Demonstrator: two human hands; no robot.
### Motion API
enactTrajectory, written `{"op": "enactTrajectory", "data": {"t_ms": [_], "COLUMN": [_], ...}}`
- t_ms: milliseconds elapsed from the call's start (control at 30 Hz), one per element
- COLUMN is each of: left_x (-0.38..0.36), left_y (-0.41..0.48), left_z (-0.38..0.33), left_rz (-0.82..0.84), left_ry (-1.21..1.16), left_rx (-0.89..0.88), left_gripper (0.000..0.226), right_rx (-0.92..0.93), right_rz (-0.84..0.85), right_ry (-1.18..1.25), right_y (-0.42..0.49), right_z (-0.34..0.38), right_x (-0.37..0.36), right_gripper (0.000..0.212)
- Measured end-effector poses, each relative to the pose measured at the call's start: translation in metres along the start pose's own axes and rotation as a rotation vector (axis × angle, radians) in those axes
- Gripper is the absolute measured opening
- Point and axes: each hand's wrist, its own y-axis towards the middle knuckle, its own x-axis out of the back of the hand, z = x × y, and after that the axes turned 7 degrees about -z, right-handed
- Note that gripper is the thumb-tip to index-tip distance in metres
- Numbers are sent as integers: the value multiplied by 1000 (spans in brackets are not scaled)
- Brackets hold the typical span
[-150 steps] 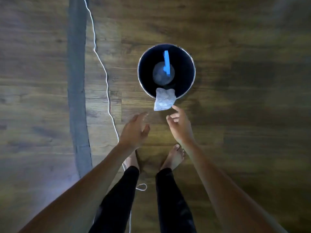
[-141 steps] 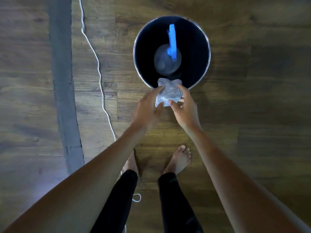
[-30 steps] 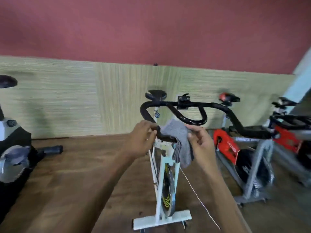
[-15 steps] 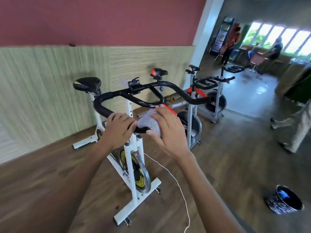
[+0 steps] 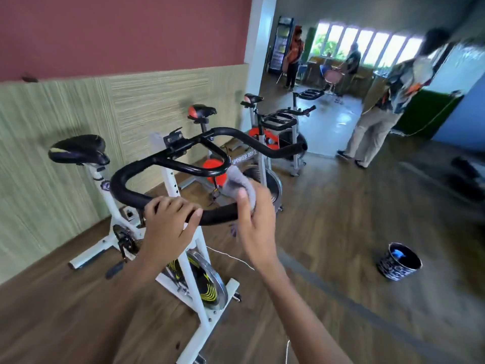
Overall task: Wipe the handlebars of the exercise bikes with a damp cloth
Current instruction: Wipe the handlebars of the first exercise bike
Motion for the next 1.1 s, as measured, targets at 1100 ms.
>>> {"op": "enactTrajectory", "data": {"t_ms": [1100], "left_x": [5], "left_y": [8], "left_z": [34], "left_rz": [38], "left_ry": [-115], "left_rx": [-313], "left_gripper": [38], "right_rx": [-245], "right_rz": [-147], "right_ry": [-640], "right_y": [6], "right_z": [28], "right_x": [-27], "right_gripper": [36]}}
